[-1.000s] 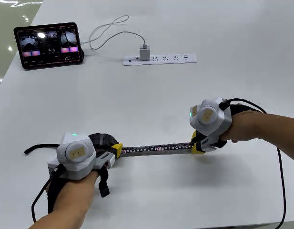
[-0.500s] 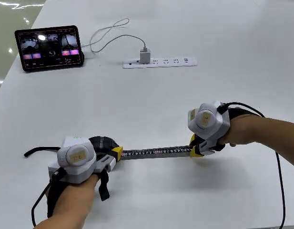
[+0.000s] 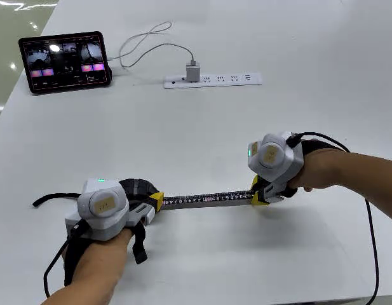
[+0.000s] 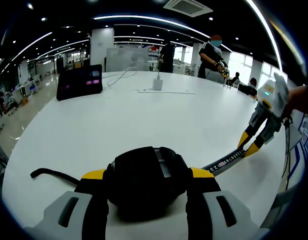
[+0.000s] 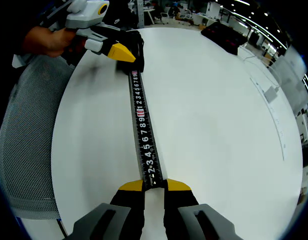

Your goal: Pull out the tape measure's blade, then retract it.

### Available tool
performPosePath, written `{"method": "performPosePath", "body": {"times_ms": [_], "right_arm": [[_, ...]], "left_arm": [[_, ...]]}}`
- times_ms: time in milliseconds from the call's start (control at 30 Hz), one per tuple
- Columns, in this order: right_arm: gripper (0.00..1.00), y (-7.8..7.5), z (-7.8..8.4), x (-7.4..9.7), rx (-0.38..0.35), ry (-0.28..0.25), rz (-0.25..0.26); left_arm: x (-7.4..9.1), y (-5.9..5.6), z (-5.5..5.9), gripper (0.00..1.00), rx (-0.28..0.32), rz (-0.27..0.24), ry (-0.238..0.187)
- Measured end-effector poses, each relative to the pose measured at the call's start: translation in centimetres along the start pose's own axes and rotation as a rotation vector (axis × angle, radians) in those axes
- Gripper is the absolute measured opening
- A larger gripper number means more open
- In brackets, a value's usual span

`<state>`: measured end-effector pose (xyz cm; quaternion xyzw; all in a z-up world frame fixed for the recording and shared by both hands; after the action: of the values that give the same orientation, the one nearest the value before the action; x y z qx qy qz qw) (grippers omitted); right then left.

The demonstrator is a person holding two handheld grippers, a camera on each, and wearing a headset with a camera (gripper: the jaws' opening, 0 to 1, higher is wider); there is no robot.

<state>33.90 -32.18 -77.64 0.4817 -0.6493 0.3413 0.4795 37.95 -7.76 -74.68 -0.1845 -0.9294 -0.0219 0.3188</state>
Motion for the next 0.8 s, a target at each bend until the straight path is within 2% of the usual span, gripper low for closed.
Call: {"method": "performPosePath", "body": {"times_ms": [800], "right_arm": [[0.10,0.00,-0.71,-0.15,0.003,-0.002,0.001]], "left_arm": [[0.04,-0.06,-0.01,0.58,0.000,0.000,0.001]]}}
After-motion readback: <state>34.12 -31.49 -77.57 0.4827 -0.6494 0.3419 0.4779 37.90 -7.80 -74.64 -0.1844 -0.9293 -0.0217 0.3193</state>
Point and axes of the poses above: the centre of the closed fingertips' face, and the gripper's own axes: x roughly backward along the fingers, y roughly to its left, z roughly out of its underside, the point moved 2 cm from there along x, roughly backward along the fingers, and after that the axes turned 2 degrees about y, right-handed, at the moved point
